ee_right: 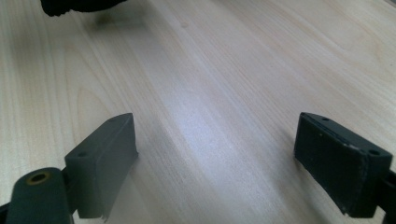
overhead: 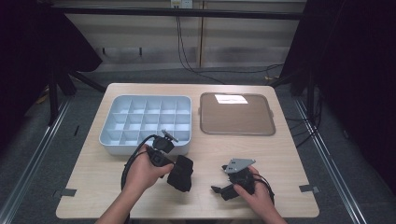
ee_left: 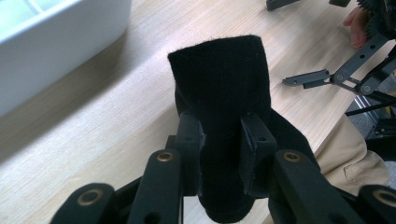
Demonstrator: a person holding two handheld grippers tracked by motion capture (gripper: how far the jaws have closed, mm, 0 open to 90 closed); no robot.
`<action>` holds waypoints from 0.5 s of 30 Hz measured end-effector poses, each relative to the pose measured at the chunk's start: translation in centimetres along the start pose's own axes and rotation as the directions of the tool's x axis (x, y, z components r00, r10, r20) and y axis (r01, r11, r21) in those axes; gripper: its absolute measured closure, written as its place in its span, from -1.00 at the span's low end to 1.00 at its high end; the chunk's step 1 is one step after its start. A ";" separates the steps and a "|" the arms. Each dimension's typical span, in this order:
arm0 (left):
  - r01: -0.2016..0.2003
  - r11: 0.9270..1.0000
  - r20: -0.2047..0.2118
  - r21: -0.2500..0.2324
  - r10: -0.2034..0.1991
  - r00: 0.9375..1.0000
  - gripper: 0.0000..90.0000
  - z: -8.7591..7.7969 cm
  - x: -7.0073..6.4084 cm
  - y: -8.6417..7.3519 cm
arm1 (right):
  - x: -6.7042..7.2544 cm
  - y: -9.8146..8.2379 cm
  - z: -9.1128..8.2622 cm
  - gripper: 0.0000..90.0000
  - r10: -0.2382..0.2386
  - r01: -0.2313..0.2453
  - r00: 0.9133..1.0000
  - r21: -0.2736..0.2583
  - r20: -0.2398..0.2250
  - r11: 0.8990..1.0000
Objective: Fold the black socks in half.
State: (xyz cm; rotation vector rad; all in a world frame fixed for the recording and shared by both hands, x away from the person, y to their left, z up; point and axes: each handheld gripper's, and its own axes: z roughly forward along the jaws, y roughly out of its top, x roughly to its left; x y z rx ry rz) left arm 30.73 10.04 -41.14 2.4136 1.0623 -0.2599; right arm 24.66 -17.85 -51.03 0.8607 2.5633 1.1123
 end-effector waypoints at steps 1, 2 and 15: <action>-0.005 1.000 0.001 0.006 0.005 1.000 0.61 -0.2 0.2 0.0 | 0.0 0.0 0.0 -0.74 0.001 -0.001 1.000 0.001 0.000 1.000; 0.005 1.000 0.002 -0.001 -0.005 1.000 0.61 -0.3 0.2 0.0 | 0.0 0.0 0.0 -0.74 0.001 -0.001 1.000 0.001 0.001 1.000; 0.016 1.000 -0.017 -0.015 -0.017 1.000 0.60 -2.3 1.3 0.4 | 0.1 0.0 0.0 -0.74 0.010 -0.010 1.000 0.001 0.007 1.000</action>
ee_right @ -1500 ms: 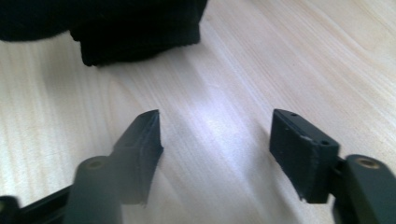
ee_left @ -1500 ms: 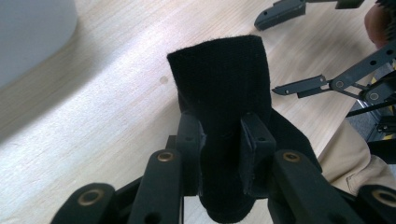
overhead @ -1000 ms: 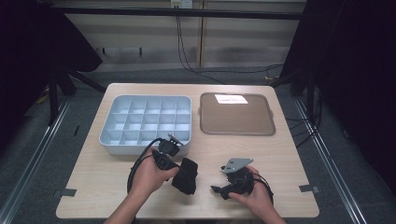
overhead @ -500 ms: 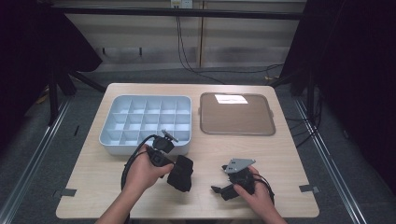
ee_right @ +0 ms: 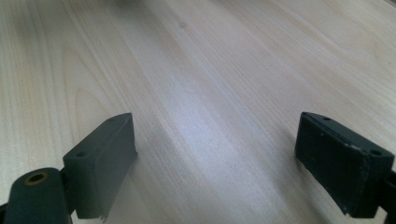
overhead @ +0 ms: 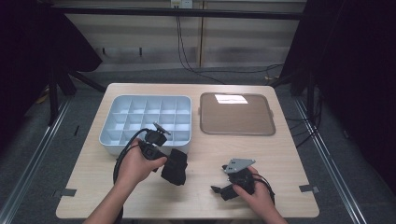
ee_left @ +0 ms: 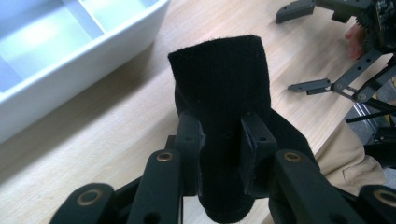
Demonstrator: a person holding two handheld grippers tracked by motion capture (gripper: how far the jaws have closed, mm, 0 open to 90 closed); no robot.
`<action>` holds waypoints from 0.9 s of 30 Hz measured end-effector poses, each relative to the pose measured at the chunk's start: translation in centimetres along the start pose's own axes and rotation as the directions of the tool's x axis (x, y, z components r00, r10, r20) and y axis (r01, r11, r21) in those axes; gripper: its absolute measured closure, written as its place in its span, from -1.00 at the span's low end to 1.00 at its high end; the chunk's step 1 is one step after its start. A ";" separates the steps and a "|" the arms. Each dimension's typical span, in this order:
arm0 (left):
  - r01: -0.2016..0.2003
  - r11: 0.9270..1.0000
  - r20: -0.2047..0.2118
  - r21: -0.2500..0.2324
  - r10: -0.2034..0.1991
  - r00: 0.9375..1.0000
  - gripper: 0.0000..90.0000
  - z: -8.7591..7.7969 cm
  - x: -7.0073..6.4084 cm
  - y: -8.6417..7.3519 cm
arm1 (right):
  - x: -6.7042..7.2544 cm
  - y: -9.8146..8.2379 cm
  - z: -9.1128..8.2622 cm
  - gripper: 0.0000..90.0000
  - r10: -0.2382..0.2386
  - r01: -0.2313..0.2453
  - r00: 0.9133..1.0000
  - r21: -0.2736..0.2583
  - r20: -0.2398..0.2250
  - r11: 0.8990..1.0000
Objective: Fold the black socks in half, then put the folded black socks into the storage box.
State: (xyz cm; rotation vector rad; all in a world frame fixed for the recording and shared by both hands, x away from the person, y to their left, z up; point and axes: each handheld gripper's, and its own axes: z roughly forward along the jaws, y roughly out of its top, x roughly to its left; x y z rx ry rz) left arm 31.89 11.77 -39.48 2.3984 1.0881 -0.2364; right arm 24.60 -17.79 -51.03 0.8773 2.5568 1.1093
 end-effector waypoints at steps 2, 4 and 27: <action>0.001 1.000 0.001 0.002 -0.001 1.000 0.60 -0.3 0.3 0.1 | 0.0 0.0 0.0 -0.74 0.001 -0.001 1.000 0.000 0.002 1.000; 0.002 1.000 -0.004 0.005 -0.002 1.000 0.60 -0.5 0.5 0.2 | 0.0 0.0 0.0 -0.74 -0.001 0.001 1.000 0.000 0.003 1.000; 0.044 0.998 -0.032 -0.033 -0.045 0.998 0.60 -4.5 2.7 0.5 | 0.1 -0.1 -0.1 -0.74 -0.003 0.003 1.000 -0.007 0.002 1.000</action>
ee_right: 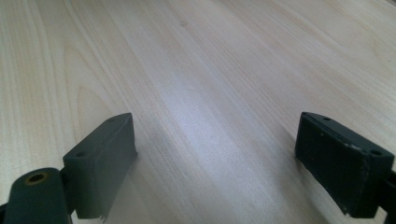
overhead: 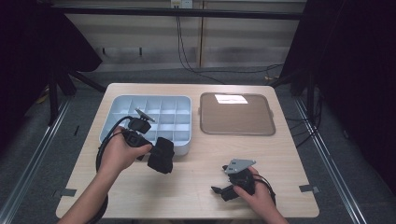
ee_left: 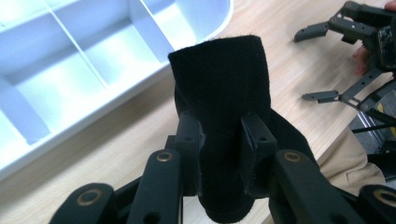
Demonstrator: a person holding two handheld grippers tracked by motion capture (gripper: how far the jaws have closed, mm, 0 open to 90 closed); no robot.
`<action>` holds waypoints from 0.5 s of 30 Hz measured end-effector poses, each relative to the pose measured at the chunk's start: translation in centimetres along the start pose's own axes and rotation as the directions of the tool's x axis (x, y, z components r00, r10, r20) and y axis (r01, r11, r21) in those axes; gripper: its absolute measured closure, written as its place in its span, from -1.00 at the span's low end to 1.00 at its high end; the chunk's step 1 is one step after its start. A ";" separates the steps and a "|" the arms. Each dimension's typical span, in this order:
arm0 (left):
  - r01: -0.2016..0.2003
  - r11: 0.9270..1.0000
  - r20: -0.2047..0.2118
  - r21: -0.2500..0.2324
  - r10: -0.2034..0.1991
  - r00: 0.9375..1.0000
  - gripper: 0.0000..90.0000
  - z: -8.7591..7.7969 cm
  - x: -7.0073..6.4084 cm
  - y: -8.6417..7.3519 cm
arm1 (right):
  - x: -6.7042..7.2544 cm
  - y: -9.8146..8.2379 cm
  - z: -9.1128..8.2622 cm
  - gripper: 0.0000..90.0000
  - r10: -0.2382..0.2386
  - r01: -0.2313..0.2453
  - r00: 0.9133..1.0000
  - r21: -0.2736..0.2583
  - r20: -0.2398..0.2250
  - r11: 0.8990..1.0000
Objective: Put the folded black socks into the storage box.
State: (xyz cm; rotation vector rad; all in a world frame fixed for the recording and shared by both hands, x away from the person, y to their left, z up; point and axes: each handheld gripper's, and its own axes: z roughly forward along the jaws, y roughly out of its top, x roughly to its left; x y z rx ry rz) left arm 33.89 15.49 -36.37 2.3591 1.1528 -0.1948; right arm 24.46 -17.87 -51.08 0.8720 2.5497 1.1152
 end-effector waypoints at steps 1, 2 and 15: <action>-0.001 1.000 -0.002 0.001 0.001 1.000 0.60 -0.2 0.1 0.1 | 0.0 0.0 0.0 -0.74 0.000 0.000 1.000 0.000 0.000 1.000; -0.001 1.000 -0.007 -0.001 0.001 1.000 0.60 -0.4 0.2 0.2 | 0.0 0.0 0.0 -0.74 0.000 0.000 1.000 0.002 0.001 1.000; 0.014 1.000 -0.018 -0.017 -0.014 1.000 0.60 -2.1 0.8 1.1 | 0.0 0.0 0.0 -0.74 0.000 0.000 1.000 0.002 0.001 1.000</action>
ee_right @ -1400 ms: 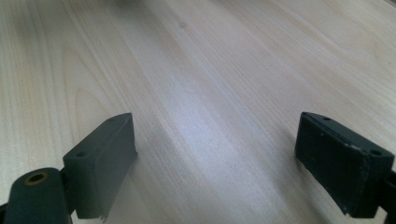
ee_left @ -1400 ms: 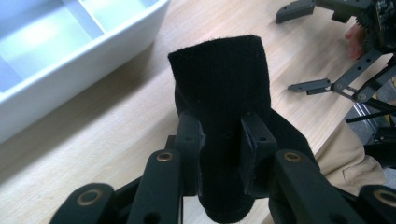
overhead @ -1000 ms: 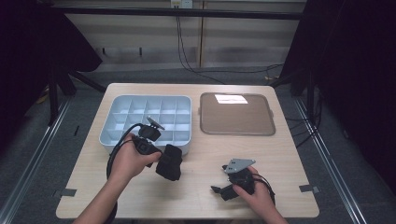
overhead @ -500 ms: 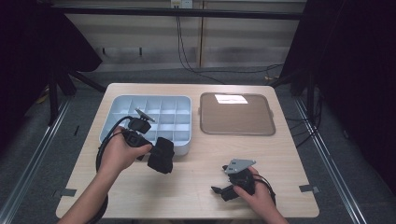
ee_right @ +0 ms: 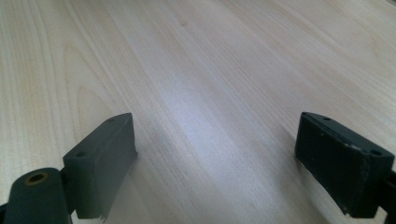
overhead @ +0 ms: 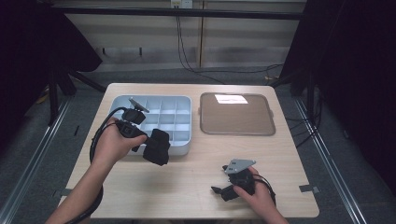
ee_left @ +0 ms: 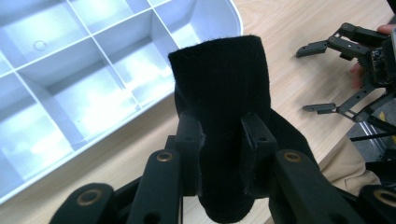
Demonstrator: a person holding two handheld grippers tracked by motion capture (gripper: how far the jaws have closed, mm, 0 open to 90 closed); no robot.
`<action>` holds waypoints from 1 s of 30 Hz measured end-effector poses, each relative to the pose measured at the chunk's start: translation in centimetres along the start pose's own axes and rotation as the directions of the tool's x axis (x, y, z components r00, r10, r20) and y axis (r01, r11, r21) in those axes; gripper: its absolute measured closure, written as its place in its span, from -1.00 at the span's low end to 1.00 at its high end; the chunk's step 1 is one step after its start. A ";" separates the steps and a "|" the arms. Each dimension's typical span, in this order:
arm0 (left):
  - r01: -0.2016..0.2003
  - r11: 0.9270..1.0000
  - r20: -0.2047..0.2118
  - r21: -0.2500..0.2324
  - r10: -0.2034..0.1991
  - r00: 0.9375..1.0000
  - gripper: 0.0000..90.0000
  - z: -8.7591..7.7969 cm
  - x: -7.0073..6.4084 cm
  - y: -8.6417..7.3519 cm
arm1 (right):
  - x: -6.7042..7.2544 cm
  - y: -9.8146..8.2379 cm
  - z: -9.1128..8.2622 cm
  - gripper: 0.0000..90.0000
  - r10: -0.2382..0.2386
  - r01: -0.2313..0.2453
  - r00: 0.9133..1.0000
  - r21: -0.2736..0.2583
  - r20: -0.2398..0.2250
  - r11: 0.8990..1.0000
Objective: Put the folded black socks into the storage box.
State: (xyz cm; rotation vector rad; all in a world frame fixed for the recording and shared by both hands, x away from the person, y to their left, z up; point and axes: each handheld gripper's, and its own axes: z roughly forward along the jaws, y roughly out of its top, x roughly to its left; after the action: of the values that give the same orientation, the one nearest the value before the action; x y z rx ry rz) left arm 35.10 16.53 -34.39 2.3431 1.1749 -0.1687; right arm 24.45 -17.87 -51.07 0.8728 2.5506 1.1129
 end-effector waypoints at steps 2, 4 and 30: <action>0.001 1.000 -0.004 0.003 -0.001 1.000 0.60 -0.2 0.2 0.1 | 0.0 0.0 0.0 -0.74 0.000 0.000 1.000 0.000 0.000 1.000; 0.008 1.000 -0.004 -0.001 -0.008 1.000 0.60 -0.4 0.3 0.1 | 0.0 0.0 0.0 -0.74 0.000 0.000 1.000 0.000 0.000 1.000; 0.080 0.996 -0.053 -0.037 -0.082 0.995 0.60 -2.8 3.5 0.1 | 0.0 0.0 0.0 -0.74 0.000 0.000 1.000 0.000 0.000 1.000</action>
State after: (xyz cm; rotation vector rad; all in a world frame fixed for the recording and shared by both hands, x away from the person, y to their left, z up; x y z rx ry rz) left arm 37.03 20.40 -33.11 2.2843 1.2903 -0.1124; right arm 24.45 -17.87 -51.06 0.8726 2.5506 1.1130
